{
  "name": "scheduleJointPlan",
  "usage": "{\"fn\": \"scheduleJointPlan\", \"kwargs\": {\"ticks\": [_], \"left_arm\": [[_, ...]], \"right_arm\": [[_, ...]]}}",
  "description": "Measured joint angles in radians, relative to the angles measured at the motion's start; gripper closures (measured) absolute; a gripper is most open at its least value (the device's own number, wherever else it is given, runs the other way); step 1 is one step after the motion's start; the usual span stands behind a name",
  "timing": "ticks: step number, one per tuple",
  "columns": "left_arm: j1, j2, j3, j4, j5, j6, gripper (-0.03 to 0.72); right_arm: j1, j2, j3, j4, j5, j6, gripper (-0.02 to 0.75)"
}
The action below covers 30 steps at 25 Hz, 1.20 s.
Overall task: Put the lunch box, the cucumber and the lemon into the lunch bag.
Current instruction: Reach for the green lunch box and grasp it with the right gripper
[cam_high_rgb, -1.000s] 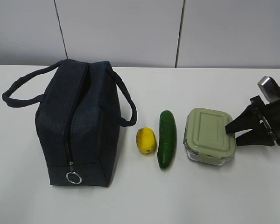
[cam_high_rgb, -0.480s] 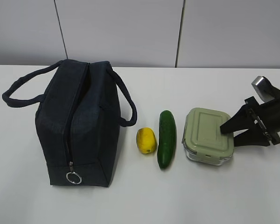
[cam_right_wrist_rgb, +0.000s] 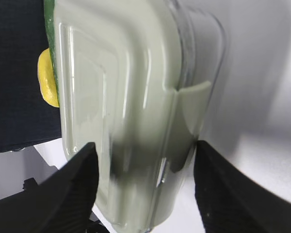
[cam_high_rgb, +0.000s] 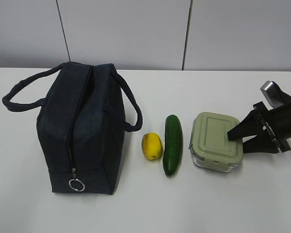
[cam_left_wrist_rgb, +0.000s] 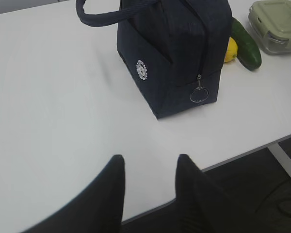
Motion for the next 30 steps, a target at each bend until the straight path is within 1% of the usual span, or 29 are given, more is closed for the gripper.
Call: {"fn": "scheduleJointPlan", "kwargs": {"ticks": [14,24,26,30], "left_arm": [[0.000,0.000,0.000,0.000,0.000,0.000,0.450],[0.000,0.000,0.000,0.000,0.000,0.000,0.450],[0.000,0.000,0.000,0.000,0.000,0.000,0.450],[0.000,0.000,0.000,0.000,0.000,0.000,0.450]], "right_arm": [[0.008,0.000,0.000,0.025,0.002,-0.045,0.275],[0.008,0.000,0.000,0.008,0.000,-0.047,0.275],[0.008,0.000,0.000,0.006,0.000,-0.047,0.262],[0.008,0.000,0.000,0.006,0.000,-0.046,0.199]]}}
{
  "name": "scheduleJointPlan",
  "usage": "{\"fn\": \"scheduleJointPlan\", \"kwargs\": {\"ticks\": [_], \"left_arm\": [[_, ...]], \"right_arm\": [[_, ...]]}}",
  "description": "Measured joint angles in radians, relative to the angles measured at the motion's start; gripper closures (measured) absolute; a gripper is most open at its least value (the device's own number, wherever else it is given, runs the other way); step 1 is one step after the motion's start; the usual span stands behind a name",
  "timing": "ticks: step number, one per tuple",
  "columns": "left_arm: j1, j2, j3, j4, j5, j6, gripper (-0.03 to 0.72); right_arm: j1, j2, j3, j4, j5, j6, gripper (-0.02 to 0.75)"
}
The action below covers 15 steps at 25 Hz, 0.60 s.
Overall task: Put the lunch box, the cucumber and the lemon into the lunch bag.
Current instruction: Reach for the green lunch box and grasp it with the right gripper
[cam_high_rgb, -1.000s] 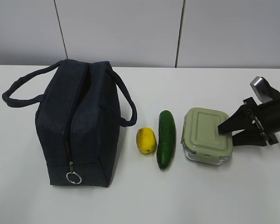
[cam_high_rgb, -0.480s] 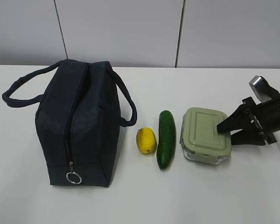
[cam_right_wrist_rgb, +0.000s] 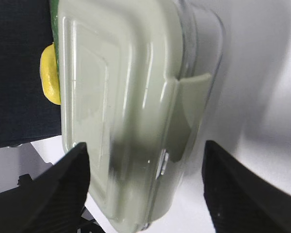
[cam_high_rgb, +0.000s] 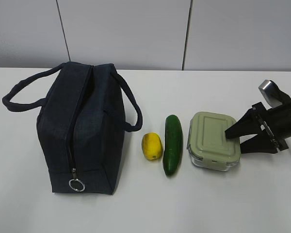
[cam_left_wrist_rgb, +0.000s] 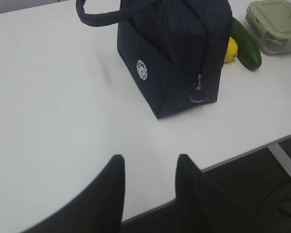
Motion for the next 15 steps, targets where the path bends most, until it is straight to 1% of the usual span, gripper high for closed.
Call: {"fn": "scheduleJointPlan", "kwargs": {"ticks": [3,15], "left_arm": [[0.000,0.000,0.000,0.000,0.000,0.000,0.450],[0.000,0.000,0.000,0.002,0.000,0.000,0.450]], "right_arm": [[0.000,0.000,0.000,0.004,0.000,0.001,0.187],[0.000,0.000,0.000,0.031,0.000,0.001,0.186]]}}
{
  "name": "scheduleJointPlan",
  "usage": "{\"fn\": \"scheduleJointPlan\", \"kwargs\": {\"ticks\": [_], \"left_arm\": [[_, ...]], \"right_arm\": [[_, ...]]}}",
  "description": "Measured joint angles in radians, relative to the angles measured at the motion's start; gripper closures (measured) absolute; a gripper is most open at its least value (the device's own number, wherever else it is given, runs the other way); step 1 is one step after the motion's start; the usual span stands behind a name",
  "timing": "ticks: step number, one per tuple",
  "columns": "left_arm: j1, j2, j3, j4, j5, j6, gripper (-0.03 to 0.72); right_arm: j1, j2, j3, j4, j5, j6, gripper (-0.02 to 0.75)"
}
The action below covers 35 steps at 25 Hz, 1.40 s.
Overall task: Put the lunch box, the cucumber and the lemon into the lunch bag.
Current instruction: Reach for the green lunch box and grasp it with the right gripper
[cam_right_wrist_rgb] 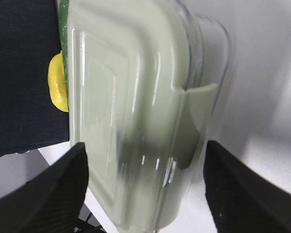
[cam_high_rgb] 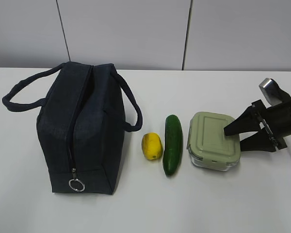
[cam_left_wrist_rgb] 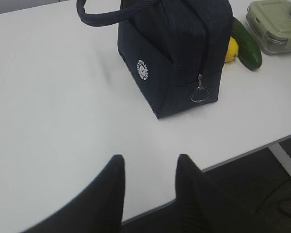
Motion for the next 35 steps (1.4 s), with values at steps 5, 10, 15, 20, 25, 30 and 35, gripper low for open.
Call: {"fn": "scheduleJointPlan", "kwargs": {"ticks": [5,10,15,20,25,30,35], "left_arm": [[0.000,0.000,0.000,0.000,0.000,0.000,0.450],[0.000,0.000,0.000,0.000,0.000,0.000,0.450],[0.000,0.000,0.000,0.002,0.000,0.000,0.450],[0.000,0.000,0.000,0.002,0.000,0.000,0.450],[0.000,0.000,0.000,0.002,0.000,0.000,0.450],[0.000,0.000,0.000,0.002,0.000,0.000,0.450],[0.000,0.000,0.000,0.002,0.000,0.000,0.450]], "right_arm": [[0.000,0.000,0.000,0.000,0.000,0.000,0.186],[0.000,0.017,0.000,0.015,0.002,0.000,0.186],[0.000,0.067,0.000,0.054,0.004,0.000,0.188],[0.000,0.069,0.000,0.083,0.004,-0.002,0.190],[0.000,0.069,0.000,0.098,0.004,-0.008,0.193],[0.000,0.069,0.000,0.098,0.004,-0.010,0.193],[0.000,0.069,0.000,0.098,0.004,-0.014,0.193]]}}
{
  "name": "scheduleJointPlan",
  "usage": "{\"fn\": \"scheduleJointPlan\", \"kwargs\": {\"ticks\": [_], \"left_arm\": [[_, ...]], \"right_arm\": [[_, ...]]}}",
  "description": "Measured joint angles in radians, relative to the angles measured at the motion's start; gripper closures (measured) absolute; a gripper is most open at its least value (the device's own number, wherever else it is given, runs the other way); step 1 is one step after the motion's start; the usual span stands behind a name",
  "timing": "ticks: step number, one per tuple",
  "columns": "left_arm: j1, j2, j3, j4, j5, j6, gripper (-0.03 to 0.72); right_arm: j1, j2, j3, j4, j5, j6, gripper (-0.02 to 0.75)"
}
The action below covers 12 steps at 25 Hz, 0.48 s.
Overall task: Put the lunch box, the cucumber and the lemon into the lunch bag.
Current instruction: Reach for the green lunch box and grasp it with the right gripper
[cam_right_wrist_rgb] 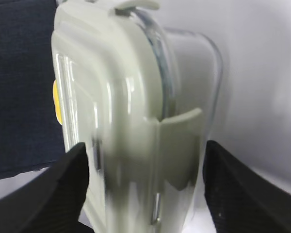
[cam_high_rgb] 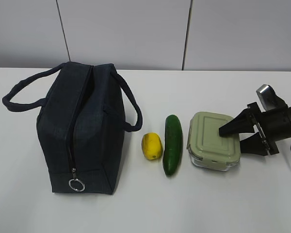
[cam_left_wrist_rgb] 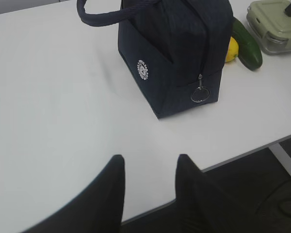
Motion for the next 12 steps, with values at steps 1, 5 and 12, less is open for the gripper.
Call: {"fn": "scheduleJointPlan", "kwargs": {"ticks": [1,5,12], "left_arm": [[0.000,0.000,0.000,0.000,0.000,0.000,0.450],[0.000,0.000,0.000,0.000,0.000,0.000,0.450],[0.000,0.000,0.000,0.000,0.000,0.000,0.450]], "right_arm": [[0.000,0.000,0.000,0.000,0.000,-0.002,0.193],[0.000,0.000,0.000,0.000,0.000,-0.005,0.193],[0.000,0.000,0.000,-0.008,0.000,-0.013,0.225]]}}
